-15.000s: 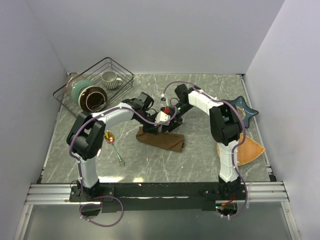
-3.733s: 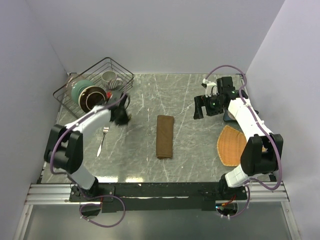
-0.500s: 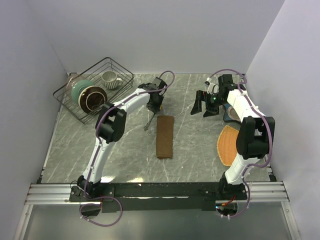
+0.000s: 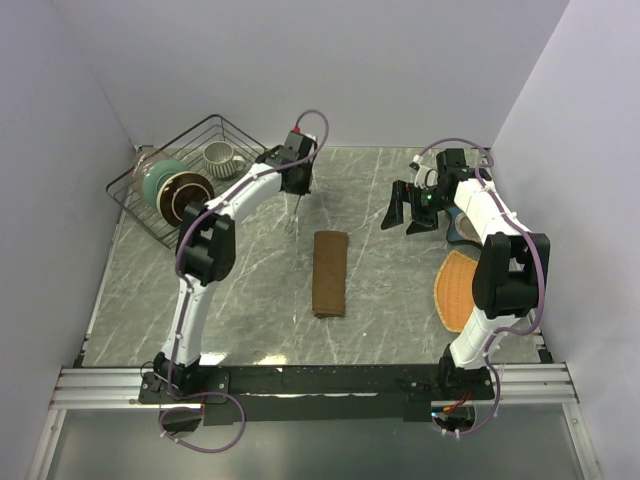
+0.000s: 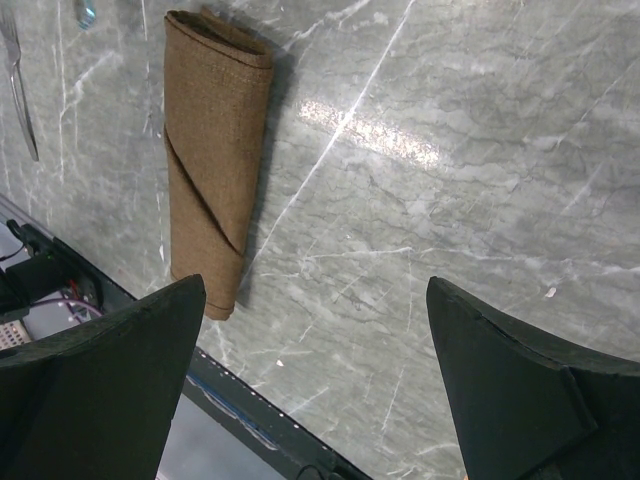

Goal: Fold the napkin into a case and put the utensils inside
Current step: Pick up the spoon from the center of the board, then insert the spoon into the folded napkin.

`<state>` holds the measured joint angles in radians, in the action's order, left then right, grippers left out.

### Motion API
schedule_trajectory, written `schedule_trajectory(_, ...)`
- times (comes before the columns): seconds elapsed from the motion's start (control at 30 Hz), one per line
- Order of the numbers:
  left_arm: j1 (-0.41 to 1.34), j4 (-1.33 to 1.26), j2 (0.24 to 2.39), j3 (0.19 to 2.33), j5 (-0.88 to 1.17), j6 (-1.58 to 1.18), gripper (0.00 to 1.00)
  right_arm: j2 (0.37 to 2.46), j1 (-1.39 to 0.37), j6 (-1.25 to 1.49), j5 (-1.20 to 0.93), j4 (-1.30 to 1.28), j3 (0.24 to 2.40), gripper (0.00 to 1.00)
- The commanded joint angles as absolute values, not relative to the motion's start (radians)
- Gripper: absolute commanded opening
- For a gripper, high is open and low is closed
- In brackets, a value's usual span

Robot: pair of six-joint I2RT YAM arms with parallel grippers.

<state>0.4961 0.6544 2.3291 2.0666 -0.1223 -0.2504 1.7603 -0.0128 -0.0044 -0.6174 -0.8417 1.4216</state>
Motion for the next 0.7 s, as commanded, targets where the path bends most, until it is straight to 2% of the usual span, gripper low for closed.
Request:
schedule_trajectory(0.0,0.534,0.499,2.128,2.053,-0.137,-0.391,0.01,1.735,-0.005,-0.002,-0.614,-0.839,1.442,1.0)
schedule_trajectory(0.17,0.574,0.358,2.036,1.895,-0.164,-0.488,0.01,1.717,-0.005,-0.002,-0.609,-0.828,1.414,1.0)
schedule_trajectory(0.67,0.684,0.376,2.102,1.826,-0.301,-0.629,0.01,1.7,-0.005,-0.012,-0.604,-0.833,1.381,1.0)
